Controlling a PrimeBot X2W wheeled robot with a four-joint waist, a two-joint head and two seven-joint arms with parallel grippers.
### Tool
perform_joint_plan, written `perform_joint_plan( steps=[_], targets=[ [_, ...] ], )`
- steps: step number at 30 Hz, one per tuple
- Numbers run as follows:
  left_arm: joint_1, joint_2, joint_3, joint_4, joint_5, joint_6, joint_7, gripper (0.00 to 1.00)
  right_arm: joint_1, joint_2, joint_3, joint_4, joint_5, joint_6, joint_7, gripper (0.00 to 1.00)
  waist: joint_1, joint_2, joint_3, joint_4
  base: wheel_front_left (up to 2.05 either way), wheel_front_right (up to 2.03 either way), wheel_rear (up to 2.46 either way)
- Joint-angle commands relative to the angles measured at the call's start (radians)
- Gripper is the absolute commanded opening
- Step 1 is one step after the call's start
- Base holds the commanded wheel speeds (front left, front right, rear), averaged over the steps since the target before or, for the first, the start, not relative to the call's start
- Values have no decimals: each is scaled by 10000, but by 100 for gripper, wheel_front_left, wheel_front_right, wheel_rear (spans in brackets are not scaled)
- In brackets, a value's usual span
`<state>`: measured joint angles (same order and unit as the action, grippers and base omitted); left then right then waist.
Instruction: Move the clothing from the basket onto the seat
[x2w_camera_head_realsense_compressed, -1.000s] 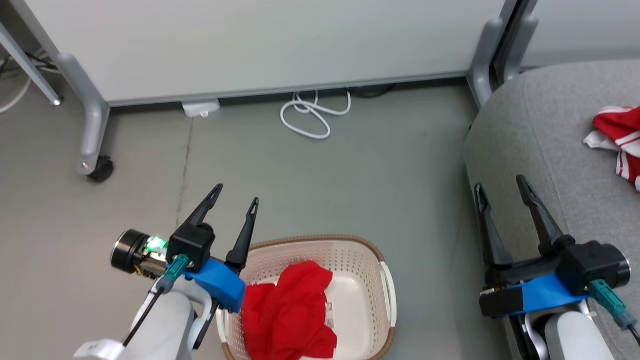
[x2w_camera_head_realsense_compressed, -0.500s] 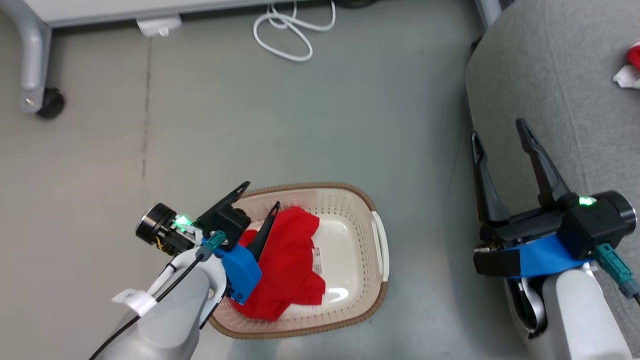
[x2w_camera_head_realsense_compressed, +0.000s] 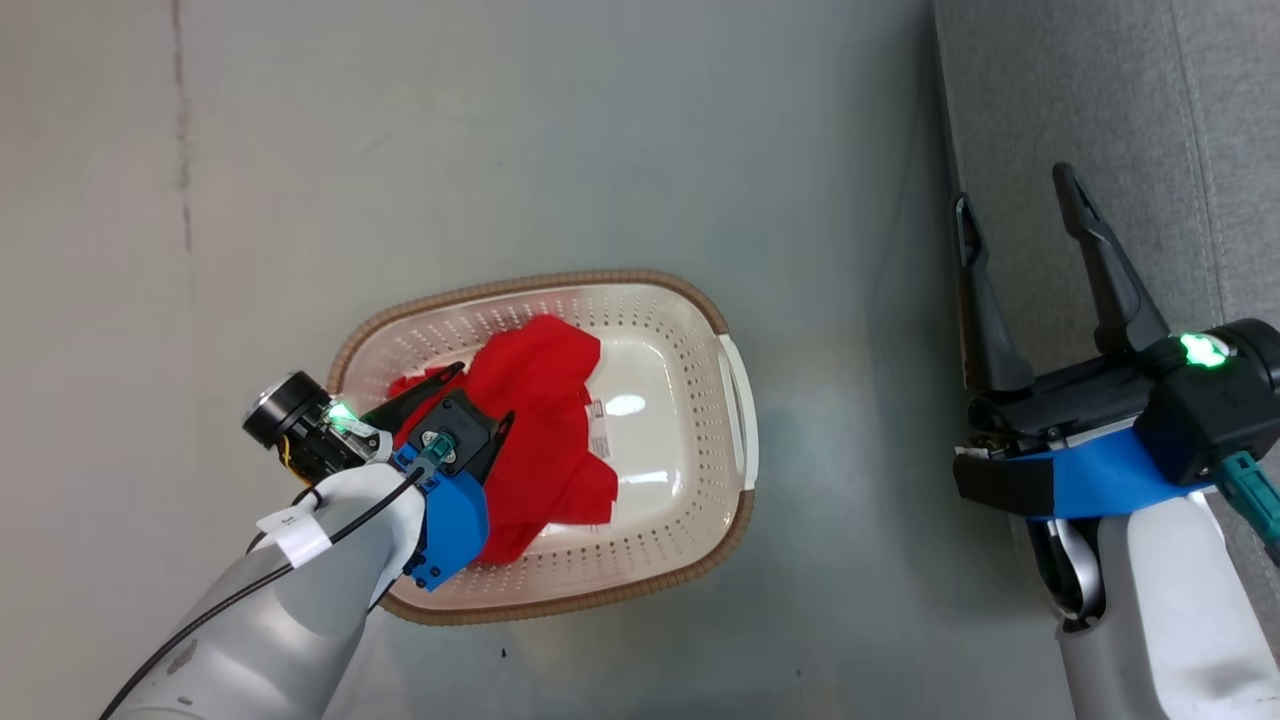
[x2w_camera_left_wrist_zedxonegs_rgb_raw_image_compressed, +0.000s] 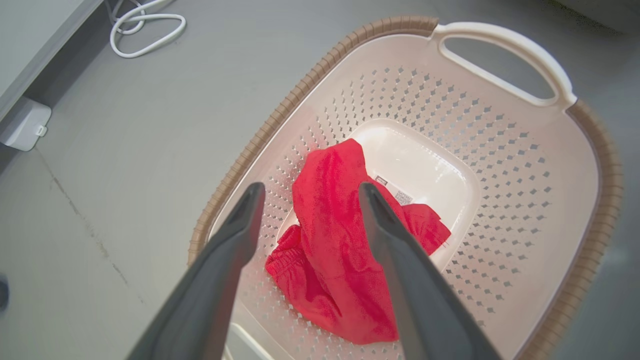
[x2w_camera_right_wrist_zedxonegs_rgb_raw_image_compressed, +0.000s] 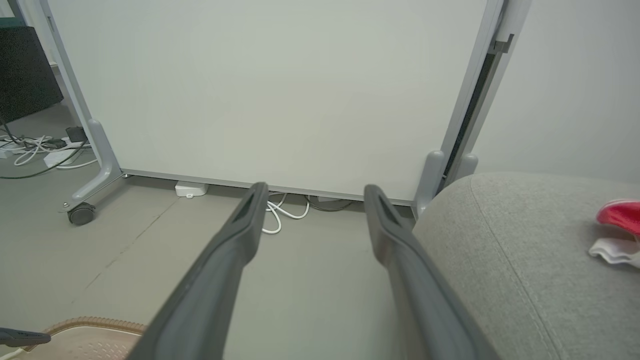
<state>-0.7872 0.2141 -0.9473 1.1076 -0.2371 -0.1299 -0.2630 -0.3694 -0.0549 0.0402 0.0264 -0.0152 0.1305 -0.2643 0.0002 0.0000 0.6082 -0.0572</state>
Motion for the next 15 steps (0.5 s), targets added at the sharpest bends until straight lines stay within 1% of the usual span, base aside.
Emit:
perform_joint_plan(
  steps=[1, 4, 7, 15],
  targets=[
    [-210, 6, -69, 61, -48, -7, -27, 100, -197, -18, 2, -69, 9, 3, -2, 100, -2, 0, 256, -134, 0, 0, 0],
    [-512, -52, -643, 518, -154, -7, 29, 100, -283, -11, -39, -188, -35, 3, -1, 100, -2, 0, 614, -176, 0, 0, 0],
    [-833, -91, -1136, 982, -278, -7, 406, 100, -400, -3, -69, -331, -98, 3, -2, 100, -2, 0, 1025, -189, 0, 0, 0],
    [-1616, -77, -2415, 1349, -452, -8, 763, 100, -654, 12, -130, -681, -212, 3, -1, 100, -2, 0, 1974, -195, 0, 0, 0]
  ],
)
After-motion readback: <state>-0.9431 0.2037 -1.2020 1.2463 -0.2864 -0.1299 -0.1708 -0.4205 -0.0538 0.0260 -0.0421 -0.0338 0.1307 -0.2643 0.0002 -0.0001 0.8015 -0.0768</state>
